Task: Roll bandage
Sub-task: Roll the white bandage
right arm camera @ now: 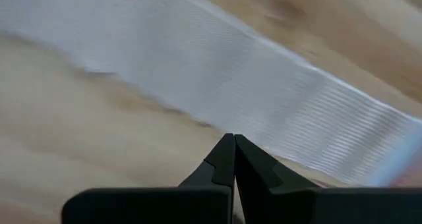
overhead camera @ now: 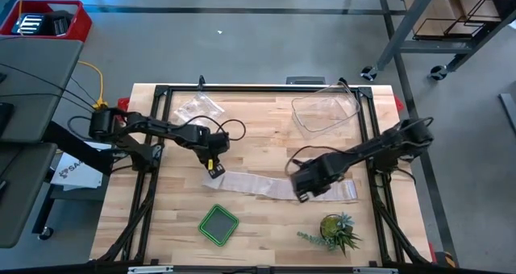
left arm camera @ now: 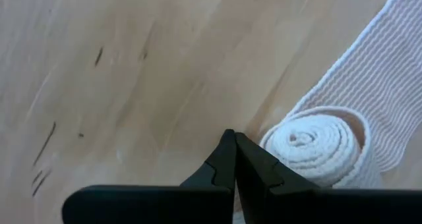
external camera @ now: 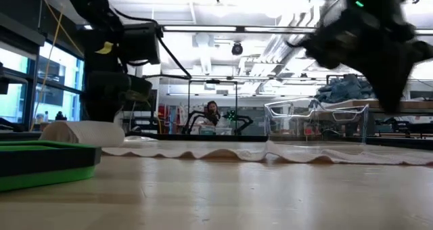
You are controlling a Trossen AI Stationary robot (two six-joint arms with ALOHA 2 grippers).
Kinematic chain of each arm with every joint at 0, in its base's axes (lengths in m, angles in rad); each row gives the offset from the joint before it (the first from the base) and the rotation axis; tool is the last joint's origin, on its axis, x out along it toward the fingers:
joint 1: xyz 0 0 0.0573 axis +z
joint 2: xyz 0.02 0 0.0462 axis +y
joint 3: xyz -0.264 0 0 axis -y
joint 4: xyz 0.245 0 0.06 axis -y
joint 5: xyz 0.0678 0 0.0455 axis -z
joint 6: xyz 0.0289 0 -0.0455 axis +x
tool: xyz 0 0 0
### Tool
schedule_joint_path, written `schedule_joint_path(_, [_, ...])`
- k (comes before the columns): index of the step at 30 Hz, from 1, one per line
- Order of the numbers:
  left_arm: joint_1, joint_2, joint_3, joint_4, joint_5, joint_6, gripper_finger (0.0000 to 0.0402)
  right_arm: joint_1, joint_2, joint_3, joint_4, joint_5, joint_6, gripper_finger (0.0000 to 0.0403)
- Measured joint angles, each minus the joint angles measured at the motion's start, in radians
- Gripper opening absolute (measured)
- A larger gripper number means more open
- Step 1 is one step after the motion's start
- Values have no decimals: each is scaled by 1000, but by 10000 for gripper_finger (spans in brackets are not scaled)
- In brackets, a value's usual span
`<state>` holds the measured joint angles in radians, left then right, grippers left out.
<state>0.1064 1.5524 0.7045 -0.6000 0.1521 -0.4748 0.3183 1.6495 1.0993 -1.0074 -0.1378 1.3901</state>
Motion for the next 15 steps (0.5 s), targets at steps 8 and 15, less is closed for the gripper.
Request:
schedule_joint_path(8, [-25, -74, -9, -79, -62, 5, 0, 45, -405, -358, 29, -6, 271, 0])
schedule_joint_path(15, [-23, -103, -10, -205, -121, 12, 0, 119, -559, -546, 170, -10, 435, 0])
